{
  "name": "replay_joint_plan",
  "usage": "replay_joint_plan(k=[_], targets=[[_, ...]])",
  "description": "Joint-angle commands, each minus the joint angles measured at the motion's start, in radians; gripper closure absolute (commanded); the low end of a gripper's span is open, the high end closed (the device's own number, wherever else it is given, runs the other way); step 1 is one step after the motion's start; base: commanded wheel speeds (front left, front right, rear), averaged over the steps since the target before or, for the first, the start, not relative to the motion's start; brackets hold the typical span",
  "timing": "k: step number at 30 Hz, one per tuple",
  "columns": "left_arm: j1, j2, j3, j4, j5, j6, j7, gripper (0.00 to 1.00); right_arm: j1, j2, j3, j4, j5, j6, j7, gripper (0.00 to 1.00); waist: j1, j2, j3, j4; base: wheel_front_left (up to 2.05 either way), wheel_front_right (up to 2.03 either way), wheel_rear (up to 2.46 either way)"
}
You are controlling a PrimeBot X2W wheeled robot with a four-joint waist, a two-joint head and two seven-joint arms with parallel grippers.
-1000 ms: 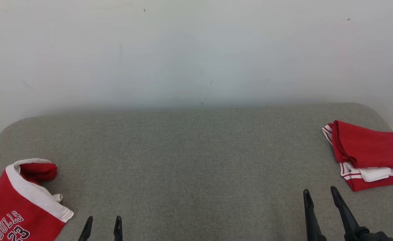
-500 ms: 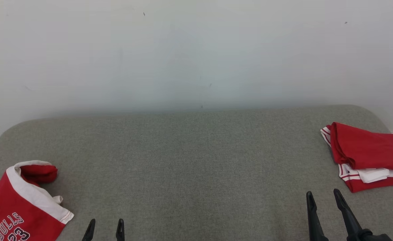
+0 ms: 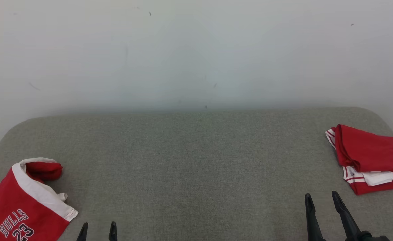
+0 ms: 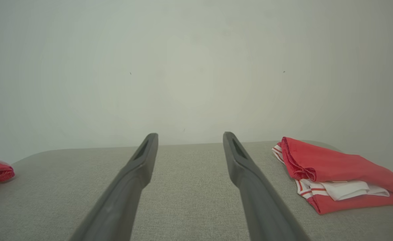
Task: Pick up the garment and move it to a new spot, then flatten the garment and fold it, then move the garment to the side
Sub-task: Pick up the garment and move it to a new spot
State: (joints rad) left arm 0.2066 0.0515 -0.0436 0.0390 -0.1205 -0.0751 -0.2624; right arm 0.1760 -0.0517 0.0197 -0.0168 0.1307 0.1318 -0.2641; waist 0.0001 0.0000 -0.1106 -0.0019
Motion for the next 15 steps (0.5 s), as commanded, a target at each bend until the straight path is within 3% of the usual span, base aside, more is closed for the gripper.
replay_joint_plan(k=[1,8,15], targets=[[-0.006,-0.002,0.015,0.006,0.011,-0.002,-0.003,0.0,0.011,0.002,0.001,-0.001,0.008,-0.003,0.0,0.0,-0.0001,0.0,0.002,0.008,0.0,0.0,0.0],[-0.032,-0.002,0.034,0.005,0.01,-0.014,-0.003,0.0,-0.017,0.002,0.028,0.003,-0.007,-0.003,0.0,0.0,-0.0001,0.0,0.025,0.051,0.0,0.0,0.0],[-0.044,-0.002,0.013,0.0,-0.002,-0.006,-0.003,0.0,-0.032,0.002,0.048,0.007,-0.002,-0.003,0.0,0.0,-0.0001,0.0,0.039,0.143,0.0,0.0,0.0]])
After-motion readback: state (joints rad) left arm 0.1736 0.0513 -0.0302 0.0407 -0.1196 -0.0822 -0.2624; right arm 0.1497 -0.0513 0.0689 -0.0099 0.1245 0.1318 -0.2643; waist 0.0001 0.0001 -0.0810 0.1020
